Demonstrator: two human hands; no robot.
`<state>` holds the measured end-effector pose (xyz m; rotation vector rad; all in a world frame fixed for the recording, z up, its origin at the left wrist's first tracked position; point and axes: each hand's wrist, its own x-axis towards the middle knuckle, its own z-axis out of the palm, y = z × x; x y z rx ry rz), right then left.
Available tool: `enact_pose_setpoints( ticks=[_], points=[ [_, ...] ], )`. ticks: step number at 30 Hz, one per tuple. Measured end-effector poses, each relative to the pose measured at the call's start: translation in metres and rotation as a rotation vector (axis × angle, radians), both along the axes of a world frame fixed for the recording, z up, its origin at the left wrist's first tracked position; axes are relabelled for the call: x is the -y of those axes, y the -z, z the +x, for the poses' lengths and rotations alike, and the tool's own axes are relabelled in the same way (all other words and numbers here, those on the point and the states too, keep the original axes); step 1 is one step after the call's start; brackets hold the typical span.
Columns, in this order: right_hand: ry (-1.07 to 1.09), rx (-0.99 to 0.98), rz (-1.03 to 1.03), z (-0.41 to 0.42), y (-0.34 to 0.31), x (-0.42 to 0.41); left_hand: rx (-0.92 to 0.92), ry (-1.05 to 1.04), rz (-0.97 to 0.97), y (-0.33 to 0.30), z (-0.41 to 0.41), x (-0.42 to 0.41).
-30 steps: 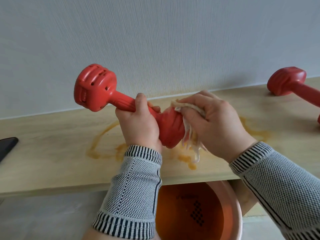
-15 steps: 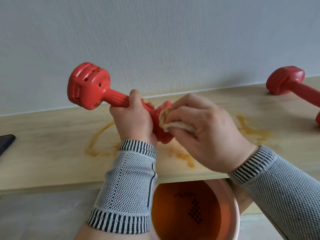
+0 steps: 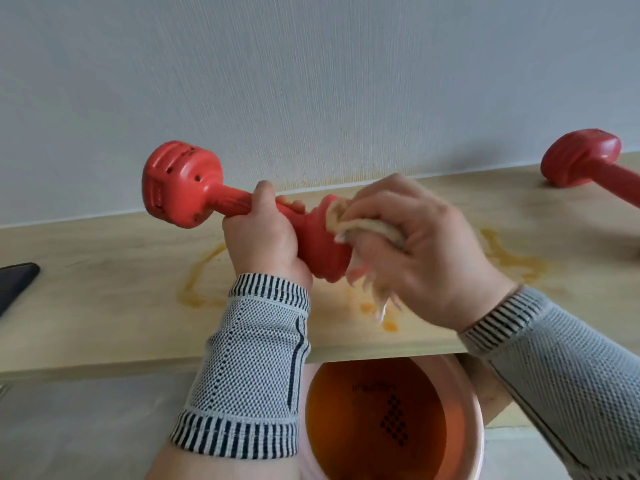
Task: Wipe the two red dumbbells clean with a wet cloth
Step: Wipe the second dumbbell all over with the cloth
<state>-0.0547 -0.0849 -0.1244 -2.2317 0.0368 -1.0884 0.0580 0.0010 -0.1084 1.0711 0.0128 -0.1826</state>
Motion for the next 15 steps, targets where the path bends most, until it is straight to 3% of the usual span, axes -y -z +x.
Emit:
enact_pose_setpoints(
  ticks=[3,9,11,15],
  points=[
    [0.037,0.025,0.083,0.000,-0.003,0.006,-0.025,0.007,-0.010,-0.001,-0.003,0.000],
    [-0.031,0.011,-0.141,-0.001,0.002,-0.007,-0.065,0.055,-0.071,-0.002,-0.001,-0.003],
    [-0.001,0.027,-0.019,0.000,-0.004,-0.004,-0.054,0.080,-0.082,-0.002,-0.002,-0.003],
    [0.021,-0.091,0.480,0.004,-0.006,0.008,-0.023,0.146,-0.153,-0.003,-0.005,-0.001]
  ],
)
